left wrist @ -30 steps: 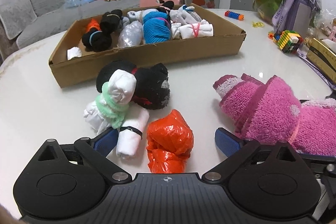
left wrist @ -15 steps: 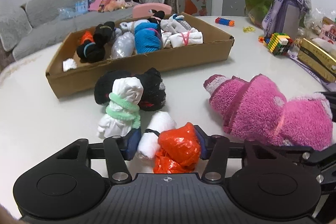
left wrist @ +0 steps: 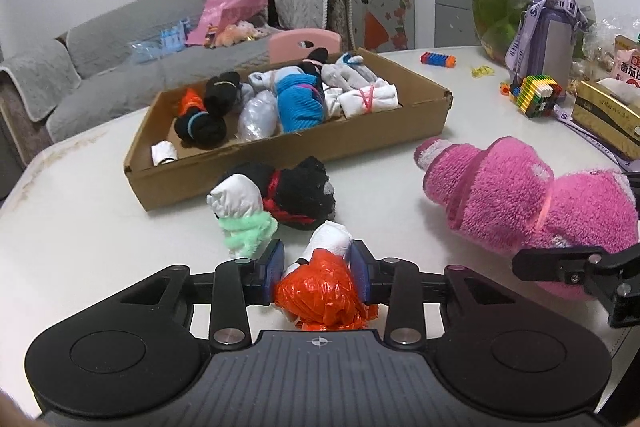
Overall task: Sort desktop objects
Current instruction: 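Carry the pink fuzzy sock and orange bag bundle over the tray with both tools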
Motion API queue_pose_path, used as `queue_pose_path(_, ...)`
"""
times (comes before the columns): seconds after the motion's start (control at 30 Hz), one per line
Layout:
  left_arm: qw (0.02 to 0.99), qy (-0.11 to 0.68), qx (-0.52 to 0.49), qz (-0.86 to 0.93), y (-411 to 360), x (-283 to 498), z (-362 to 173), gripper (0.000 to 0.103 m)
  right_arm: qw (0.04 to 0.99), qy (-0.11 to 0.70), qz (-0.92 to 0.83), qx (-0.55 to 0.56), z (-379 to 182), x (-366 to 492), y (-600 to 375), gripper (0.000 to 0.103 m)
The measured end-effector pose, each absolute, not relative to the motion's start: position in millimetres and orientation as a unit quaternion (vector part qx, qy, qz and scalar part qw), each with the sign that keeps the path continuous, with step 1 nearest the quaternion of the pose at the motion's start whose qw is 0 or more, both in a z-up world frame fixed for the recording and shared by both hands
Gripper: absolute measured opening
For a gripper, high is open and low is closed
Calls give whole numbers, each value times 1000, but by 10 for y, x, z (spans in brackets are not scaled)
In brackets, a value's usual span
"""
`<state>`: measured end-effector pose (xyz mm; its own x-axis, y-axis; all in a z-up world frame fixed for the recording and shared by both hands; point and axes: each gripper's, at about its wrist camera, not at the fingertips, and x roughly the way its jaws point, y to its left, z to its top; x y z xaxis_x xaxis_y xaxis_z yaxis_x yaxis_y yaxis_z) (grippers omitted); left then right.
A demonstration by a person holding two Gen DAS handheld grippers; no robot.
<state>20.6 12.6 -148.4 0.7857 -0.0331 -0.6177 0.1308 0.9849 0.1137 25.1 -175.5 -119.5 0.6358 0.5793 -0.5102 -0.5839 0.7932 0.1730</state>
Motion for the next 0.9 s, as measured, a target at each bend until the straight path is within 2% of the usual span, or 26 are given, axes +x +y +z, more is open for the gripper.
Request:
queue_pose_path(0.23, 946, 312, 85, -36, 122, 114, -1381, 42, 904, 279, 321, 28, -1167, 303, -1847, 57)
queue_pose_path(0.47, 952, 290, 98, -21, 176, 23, -1069, 42, 899, 260, 334, 111, -1033, 396, -2095, 57)
queue_pose_path(0.9, 960, 254, 122, 2, 421, 238, -511, 43, 912, 197, 329, 143, -356, 765, -2313, 57)
